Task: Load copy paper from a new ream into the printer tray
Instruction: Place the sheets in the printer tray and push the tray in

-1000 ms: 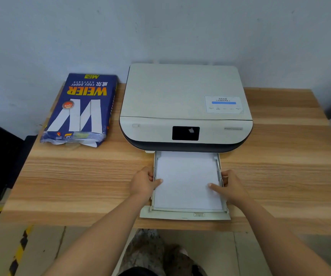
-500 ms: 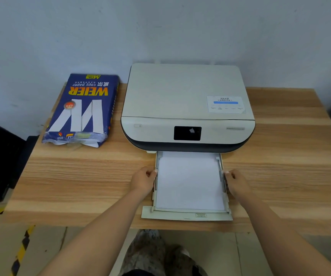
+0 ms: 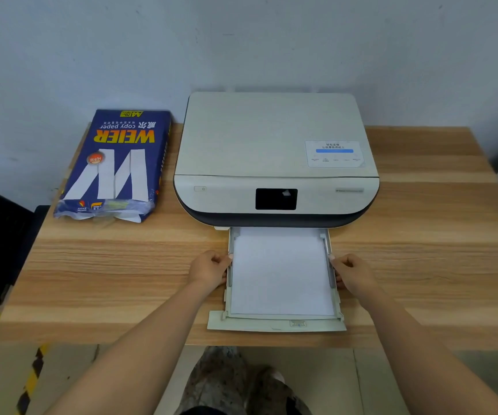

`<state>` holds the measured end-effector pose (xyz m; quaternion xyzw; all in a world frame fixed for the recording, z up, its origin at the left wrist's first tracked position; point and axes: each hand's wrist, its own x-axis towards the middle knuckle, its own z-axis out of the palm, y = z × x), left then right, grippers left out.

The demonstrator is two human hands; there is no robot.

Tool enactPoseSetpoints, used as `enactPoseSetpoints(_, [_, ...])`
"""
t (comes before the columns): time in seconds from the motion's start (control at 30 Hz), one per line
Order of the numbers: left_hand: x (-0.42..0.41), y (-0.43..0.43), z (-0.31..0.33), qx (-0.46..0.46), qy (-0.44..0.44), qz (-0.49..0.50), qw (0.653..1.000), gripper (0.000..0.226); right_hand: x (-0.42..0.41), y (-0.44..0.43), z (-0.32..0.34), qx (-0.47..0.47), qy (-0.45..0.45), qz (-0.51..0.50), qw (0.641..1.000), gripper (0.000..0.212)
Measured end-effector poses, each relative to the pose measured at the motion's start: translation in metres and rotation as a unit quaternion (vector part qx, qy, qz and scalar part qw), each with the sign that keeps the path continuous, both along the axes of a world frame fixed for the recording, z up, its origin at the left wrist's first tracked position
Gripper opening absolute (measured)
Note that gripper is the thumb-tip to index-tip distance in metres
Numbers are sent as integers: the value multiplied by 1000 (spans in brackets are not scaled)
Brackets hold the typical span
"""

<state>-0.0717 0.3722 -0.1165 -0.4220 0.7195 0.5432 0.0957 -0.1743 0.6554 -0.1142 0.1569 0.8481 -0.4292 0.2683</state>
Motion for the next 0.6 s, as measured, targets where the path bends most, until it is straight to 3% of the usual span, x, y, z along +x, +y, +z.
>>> enactPoseSetpoints(0.3, [-2, 1, 2, 16, -11, 18, 1000, 24, -4, 2, -2, -13, -9, -8, 1000, 28])
enactPoseSetpoints(0.6, [2, 4, 2, -66, -13, -41, 997, 27, 2, -1, 4, 9, 15, 2, 1000, 24])
